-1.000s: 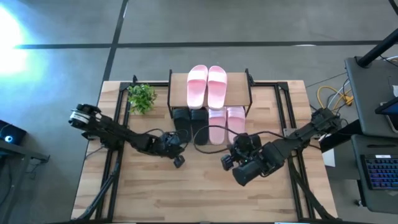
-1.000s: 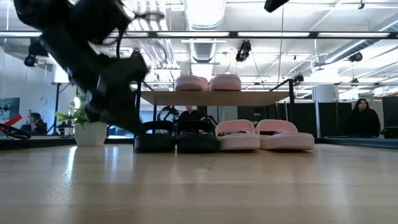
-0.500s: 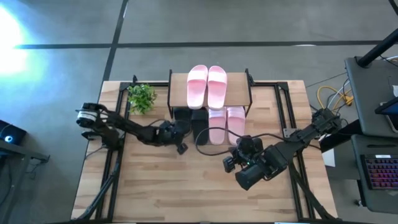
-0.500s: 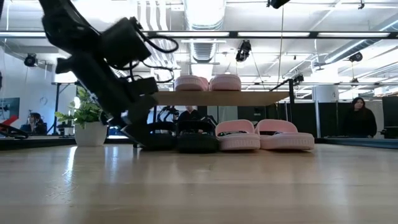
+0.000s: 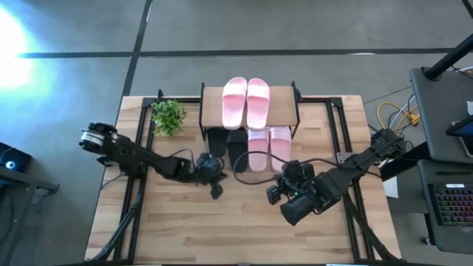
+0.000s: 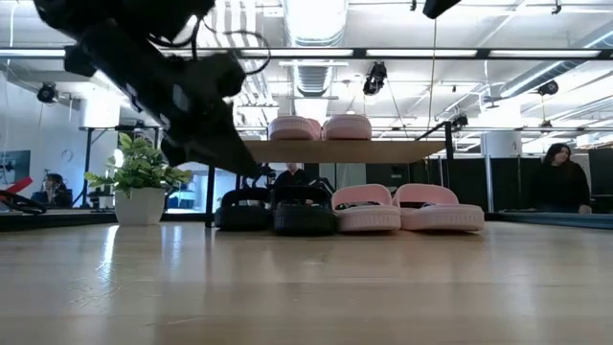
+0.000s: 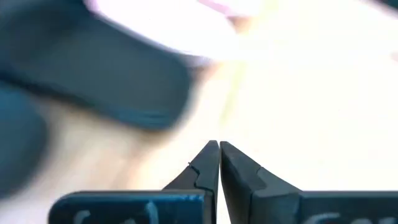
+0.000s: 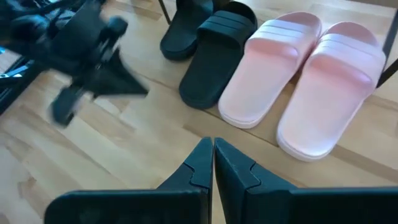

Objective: Pick and place slides into the shelf
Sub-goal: Move the pair of slides from the middle of the table to under the shelf

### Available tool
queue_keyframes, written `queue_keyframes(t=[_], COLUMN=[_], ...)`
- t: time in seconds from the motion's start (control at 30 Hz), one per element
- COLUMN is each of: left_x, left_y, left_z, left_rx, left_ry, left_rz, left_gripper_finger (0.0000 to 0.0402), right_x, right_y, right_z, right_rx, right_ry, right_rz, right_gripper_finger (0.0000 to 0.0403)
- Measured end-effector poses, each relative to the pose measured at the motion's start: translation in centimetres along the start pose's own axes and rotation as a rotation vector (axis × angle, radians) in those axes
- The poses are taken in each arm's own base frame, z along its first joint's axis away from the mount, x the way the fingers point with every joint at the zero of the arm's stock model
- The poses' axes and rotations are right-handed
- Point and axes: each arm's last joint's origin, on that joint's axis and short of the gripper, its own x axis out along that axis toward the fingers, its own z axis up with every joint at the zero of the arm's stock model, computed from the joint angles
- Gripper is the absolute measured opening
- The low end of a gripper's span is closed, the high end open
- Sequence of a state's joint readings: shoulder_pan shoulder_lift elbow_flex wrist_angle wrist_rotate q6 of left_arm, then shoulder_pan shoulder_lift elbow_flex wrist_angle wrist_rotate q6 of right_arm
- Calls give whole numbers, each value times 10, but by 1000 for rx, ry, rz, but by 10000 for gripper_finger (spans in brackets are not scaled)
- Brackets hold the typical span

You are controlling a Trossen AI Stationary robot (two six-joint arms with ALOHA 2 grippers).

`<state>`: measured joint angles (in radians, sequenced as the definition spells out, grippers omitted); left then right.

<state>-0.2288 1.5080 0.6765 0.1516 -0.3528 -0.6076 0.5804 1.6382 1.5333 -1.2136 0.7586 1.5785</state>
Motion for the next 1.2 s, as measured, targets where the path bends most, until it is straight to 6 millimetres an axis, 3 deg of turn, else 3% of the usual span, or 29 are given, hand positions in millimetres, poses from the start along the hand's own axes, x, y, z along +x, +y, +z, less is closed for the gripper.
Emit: queue_keyframes(t=[0.13,0.27,0.4,0.67,0.93,1.1,1.2], left_x=[9,24,42,78,74,56,53], left_y=[-17,-17,-18,3,34,15,0], left_z=[-7,-10,2,19,35,50,48], left_rx=[64,76,122,124,97,76,90], left_ry=[-2,28,-11,-9,2,-77,-81], left_rz=[-147,-131,-116,48,208,61,-46], left_gripper_finger=[0,0,0,0,0,0,0], right_x=[-2,-6,-9,-11,-11,-11,-12], right_y=[-3,-5,-7,-12,-14,-14,-15], right_z=[2,6,8,8,8,5,2], right_rx=[-3,4,4,0,2,-12,-23], right_ry=[3,2,-1,0,-1,22,36], right_rz=[-3,6,10,-17,-35,-35,-36], right_gripper_finger=[9,8,8,9,9,8,8])
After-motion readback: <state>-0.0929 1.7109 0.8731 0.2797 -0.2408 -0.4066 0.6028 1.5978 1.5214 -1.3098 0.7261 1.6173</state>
